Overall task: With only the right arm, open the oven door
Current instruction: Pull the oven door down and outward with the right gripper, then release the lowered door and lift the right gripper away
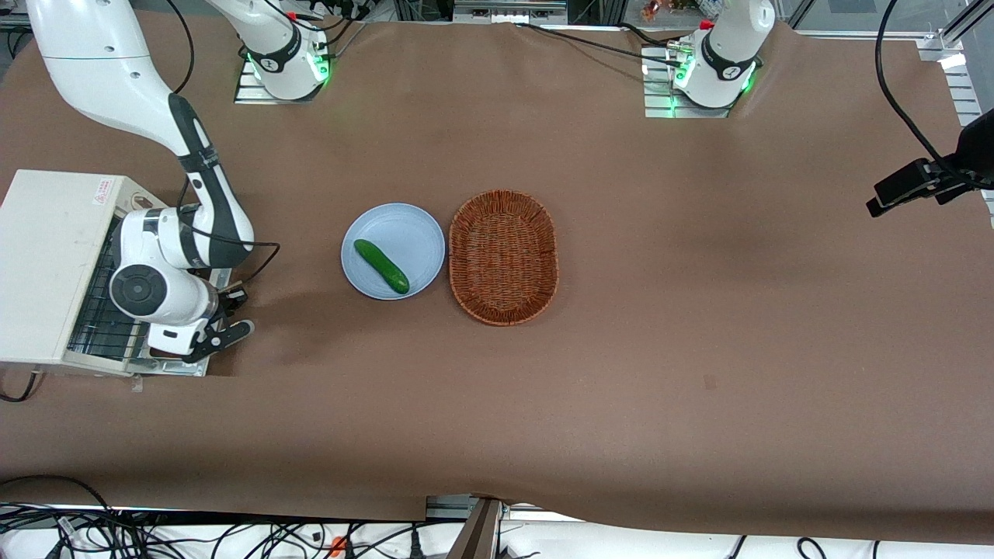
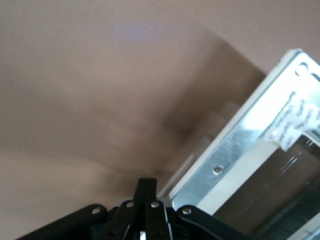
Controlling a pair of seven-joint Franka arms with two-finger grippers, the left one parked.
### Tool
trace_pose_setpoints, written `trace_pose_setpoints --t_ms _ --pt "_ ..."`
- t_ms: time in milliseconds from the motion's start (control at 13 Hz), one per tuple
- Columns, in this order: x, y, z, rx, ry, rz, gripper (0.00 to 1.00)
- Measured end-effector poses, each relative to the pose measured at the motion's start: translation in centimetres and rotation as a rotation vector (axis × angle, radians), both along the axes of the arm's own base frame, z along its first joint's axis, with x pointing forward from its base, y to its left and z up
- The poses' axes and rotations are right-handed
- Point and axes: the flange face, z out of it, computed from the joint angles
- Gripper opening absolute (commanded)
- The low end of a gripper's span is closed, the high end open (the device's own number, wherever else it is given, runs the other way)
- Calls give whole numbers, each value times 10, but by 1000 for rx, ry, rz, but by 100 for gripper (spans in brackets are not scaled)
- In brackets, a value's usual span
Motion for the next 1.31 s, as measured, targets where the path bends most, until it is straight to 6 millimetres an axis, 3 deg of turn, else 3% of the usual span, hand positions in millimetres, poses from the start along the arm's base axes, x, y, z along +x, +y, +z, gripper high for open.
trace_pose_setpoints --t_ms 538,846,923,1000,1077,1308 --pt "-8 -6 -18 11 40 -348 0" --pt "-9 11 -20 103 57 -564 0" --pt "-8 17 -19 106 61 -583 21" --pt "-5 22 -15 103 69 -588 70" --pt "-1 25 -7 102 77 -583 100" --pt "19 30 31 88 72 -546 100"
